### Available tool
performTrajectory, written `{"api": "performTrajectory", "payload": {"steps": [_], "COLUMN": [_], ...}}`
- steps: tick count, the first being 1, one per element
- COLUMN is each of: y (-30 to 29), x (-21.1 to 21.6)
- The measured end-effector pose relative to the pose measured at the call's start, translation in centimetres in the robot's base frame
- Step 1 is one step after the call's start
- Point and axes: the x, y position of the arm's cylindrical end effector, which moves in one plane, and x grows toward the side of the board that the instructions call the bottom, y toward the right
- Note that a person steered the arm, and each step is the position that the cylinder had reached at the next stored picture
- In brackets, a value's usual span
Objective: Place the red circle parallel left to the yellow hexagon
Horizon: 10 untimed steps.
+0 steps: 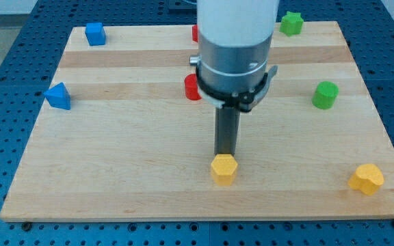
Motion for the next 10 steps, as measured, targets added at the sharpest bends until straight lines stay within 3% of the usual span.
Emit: {"api": "performTrajectory", "payload": {"steps": [2,5,6,7,8,10], "y": [-1.6,2.0,5.4,5.2,0.4,-5.0], "x": [1.1,-4.5,-9.7,-14.9,-18.2,-15.5]}}
